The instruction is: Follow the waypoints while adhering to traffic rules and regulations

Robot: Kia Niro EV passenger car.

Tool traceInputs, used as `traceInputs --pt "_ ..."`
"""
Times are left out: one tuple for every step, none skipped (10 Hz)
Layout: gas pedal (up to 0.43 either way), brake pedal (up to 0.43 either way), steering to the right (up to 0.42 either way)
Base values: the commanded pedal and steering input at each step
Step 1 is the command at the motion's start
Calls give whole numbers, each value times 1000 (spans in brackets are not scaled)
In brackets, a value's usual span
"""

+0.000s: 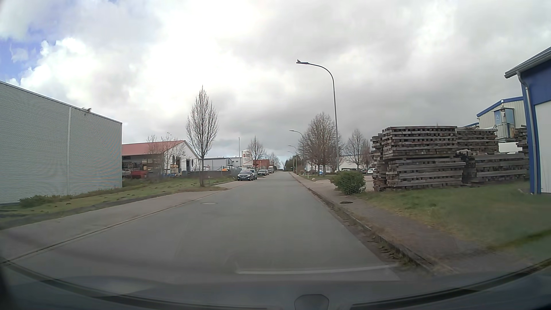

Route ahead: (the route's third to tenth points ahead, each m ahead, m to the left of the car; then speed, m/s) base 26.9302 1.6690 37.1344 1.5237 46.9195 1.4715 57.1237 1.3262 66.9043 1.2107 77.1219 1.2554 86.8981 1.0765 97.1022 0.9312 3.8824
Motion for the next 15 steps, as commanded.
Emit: traceInputs --pt "87 0 -10" --pt "87 0 -14" --pt "87 0 -14" --pt "87 0 -14" --pt "87 0 -12" --pt "87 0 -10" --pt "87 0 -9" --pt "87 0 -7" --pt "87 0 -7" --pt "87 0 -6" --pt "87 0 -5" --pt "87 0 -4" --pt "87 0 -4" --pt "87 0 -2" --pt "87 0 0"
